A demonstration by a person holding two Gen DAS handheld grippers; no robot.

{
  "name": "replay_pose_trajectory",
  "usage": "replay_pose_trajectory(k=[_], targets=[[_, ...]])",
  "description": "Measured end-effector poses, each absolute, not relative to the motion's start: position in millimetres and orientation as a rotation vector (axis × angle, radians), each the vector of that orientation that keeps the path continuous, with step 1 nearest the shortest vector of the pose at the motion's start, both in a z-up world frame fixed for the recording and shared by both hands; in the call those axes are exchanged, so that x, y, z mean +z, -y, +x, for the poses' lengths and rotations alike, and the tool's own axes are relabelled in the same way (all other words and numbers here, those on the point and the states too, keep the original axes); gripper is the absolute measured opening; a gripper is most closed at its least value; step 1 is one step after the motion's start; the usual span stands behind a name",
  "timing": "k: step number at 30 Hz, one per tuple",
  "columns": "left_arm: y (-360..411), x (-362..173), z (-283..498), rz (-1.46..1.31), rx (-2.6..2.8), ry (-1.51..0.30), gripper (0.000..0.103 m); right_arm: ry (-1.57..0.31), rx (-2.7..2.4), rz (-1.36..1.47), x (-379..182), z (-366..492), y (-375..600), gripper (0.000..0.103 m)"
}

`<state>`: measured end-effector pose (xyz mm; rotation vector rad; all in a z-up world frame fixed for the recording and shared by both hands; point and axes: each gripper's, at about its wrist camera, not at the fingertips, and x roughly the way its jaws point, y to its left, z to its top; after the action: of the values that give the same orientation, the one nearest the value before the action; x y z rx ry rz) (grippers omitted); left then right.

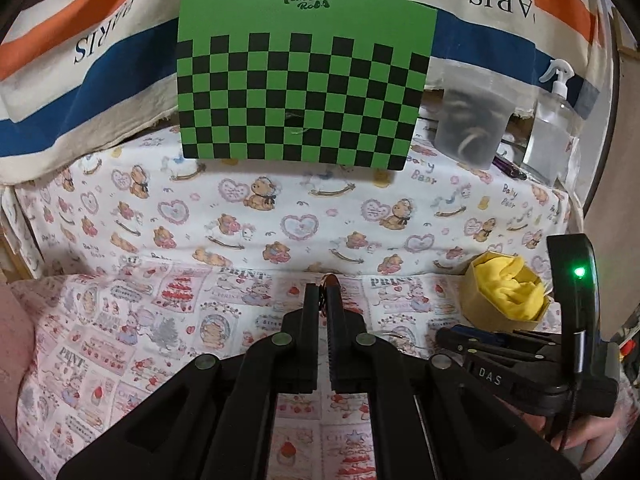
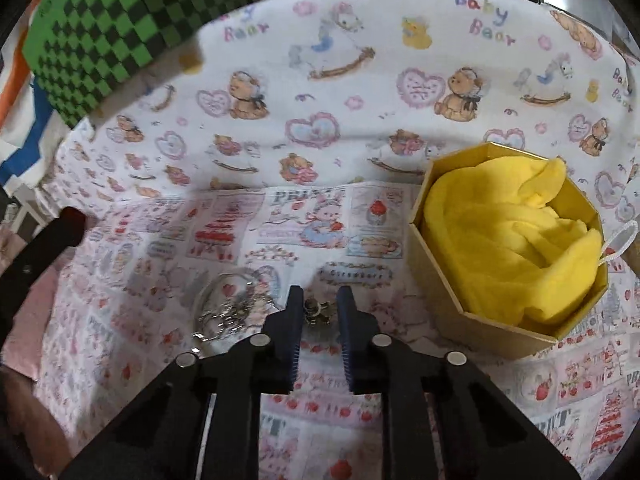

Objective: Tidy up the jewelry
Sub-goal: 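Reach the right gripper to the red heart charm and close on it, then carry the heart charm with the right gripper into the yellow-lined box and release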

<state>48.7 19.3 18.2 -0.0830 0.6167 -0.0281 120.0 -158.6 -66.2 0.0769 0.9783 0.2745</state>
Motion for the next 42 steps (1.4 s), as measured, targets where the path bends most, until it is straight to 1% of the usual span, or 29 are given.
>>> replay_pose_trajectory(k=[7, 11, 16, 23, 27, 33, 38, 42], targets=[[-21.1, 18.5, 48.0, -0.082, -0.019, -0.61, 0.003, -0.942, 0.223, 0.033, -60.0, 118.8, 161.4, 0.009], [-21.8, 21.2, 45.5, -0.083, -0.024, -0.598, 0.003, -0.928, 0.3, 0.1, -46.5, 107.6, 171.0, 0.009], [-19.9, 28.1, 37.6, -0.069, -0.02, -0.549, 0.003, -0.795, 0.374, 0.113, -19.3, 76.0, 179.4, 0.009], [-13.9, 33.4, 28.1, -0.045, -0.022, -0.486, 0.003, -0.713, 0.397, 0.218, -3.6, 58.8, 222.9, 0.009], [-7.7, 34.3, 23.9, -0.018, -0.024, -0.46, 0.003, -0.684, 0.373, 0.297, -2.2, 61.9, 250.1, 0.009], [-1.3, 32.9, 21.0, -0.016, -0.045, -0.464, 0.003, -0.582, 0.239, 0.289, -6.0, 68.1, 282.0, 0.009], [4.7, 25.2, 25.3, 0.007, -0.034, -0.486, 0.003, -0.614, 0.236, 0.324, -18.2, 85.3, 296.9, 0.009], [10.7, 18.8, 25.1, 0.04, -0.026, -0.481, 0.003, -0.636, 0.241, 0.291, -25.2, 88.9, 291.6, 0.009]])
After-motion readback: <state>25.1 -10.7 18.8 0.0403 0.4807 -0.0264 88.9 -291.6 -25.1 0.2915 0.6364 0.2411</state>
